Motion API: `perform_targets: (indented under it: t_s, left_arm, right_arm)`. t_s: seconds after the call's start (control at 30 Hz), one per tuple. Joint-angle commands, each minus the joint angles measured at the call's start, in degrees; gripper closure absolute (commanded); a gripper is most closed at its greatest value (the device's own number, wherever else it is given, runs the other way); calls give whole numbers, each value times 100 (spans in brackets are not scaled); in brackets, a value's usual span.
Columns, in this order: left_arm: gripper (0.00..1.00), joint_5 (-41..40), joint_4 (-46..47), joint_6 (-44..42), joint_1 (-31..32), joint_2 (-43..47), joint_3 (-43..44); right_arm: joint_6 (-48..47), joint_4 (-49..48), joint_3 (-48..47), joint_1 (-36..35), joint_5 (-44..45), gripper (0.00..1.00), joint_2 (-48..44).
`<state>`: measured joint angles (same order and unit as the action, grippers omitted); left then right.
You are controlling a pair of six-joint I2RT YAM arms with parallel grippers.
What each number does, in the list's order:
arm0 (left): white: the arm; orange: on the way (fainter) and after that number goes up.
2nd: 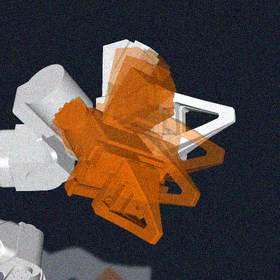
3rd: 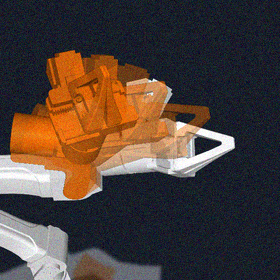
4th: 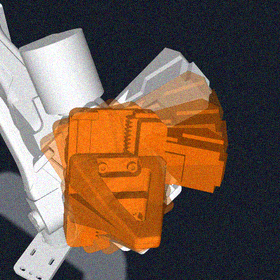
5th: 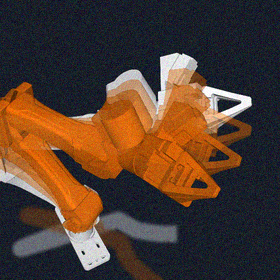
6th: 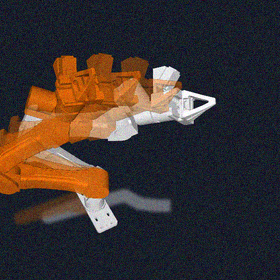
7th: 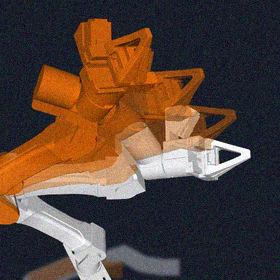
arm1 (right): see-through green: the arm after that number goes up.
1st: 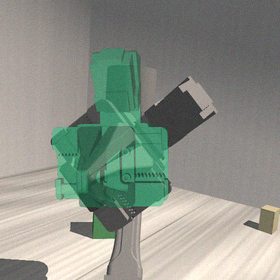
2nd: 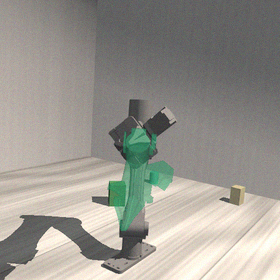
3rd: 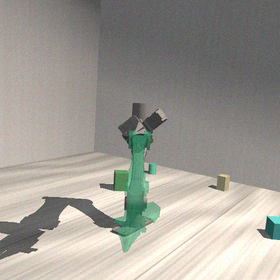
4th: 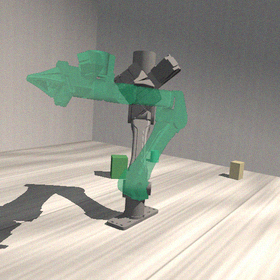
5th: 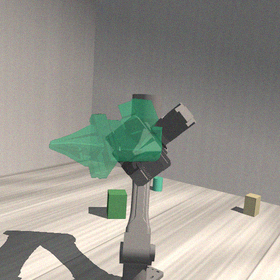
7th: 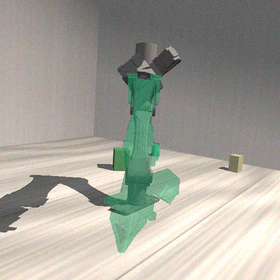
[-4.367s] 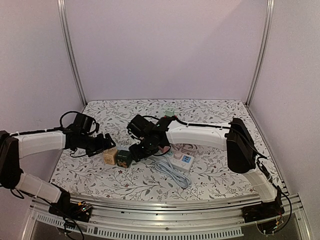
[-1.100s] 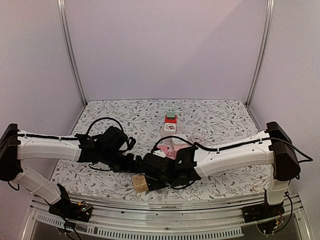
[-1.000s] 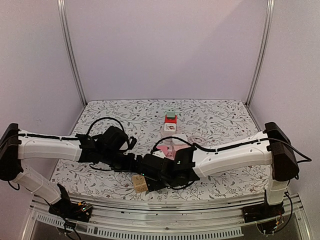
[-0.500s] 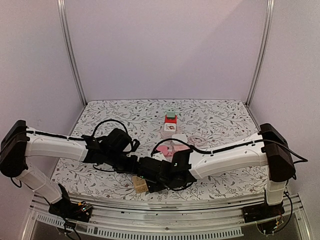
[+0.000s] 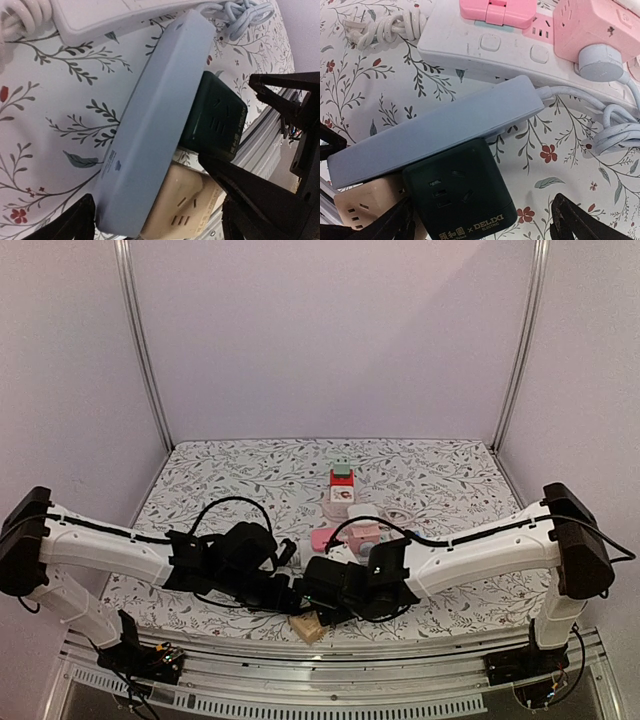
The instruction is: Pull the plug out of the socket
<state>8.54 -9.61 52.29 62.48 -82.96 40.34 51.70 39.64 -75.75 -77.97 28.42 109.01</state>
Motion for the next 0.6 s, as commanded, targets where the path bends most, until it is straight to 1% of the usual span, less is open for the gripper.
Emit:
perform_targets:
  t_s: [0.0, 0.1, 0.17, 0.27, 0.4, 0.57]
  left_arm:
    - [14, -382, 129, 469, 284, 327, -73]
    - [13, -636, -138, 472, 291, 591, -100]
    - [12, -809, -434, 411, 283, 808, -89]
    - [8, -1061, -780, 340, 213, 1096, -148]
    - [6, -901, -904, 420, -146, 1448, -446]
    - [5, -897, -961, 470, -320, 1906, -696]
  right_arm:
    - [199, 275, 295, 109, 309, 7, -457]
    - [330, 345, 514, 85, 193, 7, -712]
    - [326, 345, 549, -109, 356, 7, -992]
    - [-88, 346, 304, -480, 548, 7, -1189]
    - [-383, 291, -50, -569, 206, 9, -908]
    - [-496, 92, -463, -674, -51, 15, -385]
